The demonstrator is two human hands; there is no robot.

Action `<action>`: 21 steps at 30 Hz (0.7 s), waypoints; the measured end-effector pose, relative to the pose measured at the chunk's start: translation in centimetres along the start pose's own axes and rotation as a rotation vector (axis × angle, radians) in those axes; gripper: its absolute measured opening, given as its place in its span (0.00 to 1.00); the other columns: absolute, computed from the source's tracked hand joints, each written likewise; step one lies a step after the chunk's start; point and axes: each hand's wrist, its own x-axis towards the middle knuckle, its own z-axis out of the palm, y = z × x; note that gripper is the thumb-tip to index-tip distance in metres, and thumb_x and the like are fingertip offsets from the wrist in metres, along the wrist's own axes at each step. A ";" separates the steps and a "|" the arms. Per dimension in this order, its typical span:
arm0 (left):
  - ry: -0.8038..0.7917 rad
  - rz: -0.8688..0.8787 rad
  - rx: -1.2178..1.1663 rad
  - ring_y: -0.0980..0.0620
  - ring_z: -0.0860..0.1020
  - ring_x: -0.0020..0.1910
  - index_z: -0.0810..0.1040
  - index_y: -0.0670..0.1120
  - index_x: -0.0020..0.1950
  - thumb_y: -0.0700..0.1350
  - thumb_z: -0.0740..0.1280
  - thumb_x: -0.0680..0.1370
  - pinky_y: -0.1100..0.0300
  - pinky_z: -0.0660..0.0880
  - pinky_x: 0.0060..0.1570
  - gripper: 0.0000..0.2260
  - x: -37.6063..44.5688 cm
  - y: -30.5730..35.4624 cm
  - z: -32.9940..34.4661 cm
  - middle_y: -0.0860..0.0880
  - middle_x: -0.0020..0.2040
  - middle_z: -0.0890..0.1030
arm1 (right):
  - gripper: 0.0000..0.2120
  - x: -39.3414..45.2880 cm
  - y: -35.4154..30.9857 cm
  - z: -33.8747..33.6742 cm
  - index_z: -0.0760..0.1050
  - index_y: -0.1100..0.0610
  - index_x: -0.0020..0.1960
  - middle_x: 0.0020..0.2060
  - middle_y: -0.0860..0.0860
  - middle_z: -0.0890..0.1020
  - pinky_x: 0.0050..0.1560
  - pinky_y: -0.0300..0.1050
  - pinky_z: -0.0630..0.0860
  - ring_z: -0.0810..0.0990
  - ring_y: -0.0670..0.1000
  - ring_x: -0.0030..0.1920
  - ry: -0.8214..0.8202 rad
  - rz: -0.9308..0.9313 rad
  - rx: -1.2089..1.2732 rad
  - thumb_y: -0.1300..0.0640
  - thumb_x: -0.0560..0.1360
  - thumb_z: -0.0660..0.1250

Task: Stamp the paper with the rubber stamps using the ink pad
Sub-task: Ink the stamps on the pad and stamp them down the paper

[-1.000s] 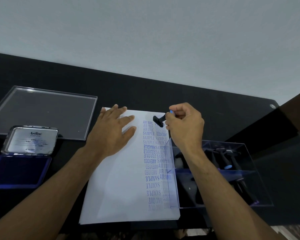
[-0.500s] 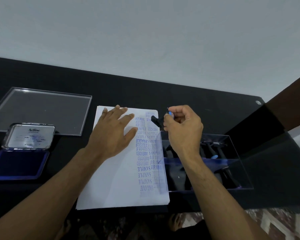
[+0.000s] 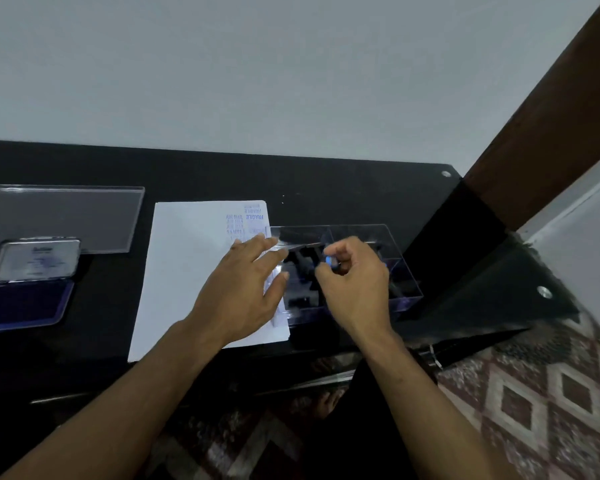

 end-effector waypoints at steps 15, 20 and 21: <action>-0.038 0.008 0.036 0.49 0.64 0.78 0.76 0.47 0.71 0.50 0.65 0.82 0.57 0.52 0.72 0.18 -1.1 0.9 0.8 0.49 0.74 0.72 | 0.07 -0.2 -0.4 0.5 0.78 0.52 0.42 0.46 0.49 0.76 0.36 0.41 0.74 0.78 0.50 0.41 -0.405 -0.021 -0.448 0.63 0.70 0.68; -0.044 0.004 0.038 0.47 0.67 0.76 0.78 0.45 0.69 0.53 0.62 0.81 0.54 0.56 0.72 0.20 -1.2 0.9 0.8 0.47 0.72 0.75 | 0.06 0.4 -0.4 1.6 0.82 0.58 0.43 0.38 0.55 0.83 0.43 0.50 0.82 0.82 0.56 0.40 -0.490 0.093 -0.552 0.61 0.74 0.65; -0.042 0.008 0.036 0.48 0.67 0.76 0.78 0.45 0.69 0.52 0.63 0.81 0.55 0.57 0.71 0.19 -1.3 0.9 0.7 0.47 0.72 0.75 | 0.07 0.3 -0.3 1.7 0.81 0.59 0.43 0.38 0.55 0.83 0.43 0.50 0.82 0.82 0.56 0.40 -0.486 0.085 -0.558 0.61 0.74 0.65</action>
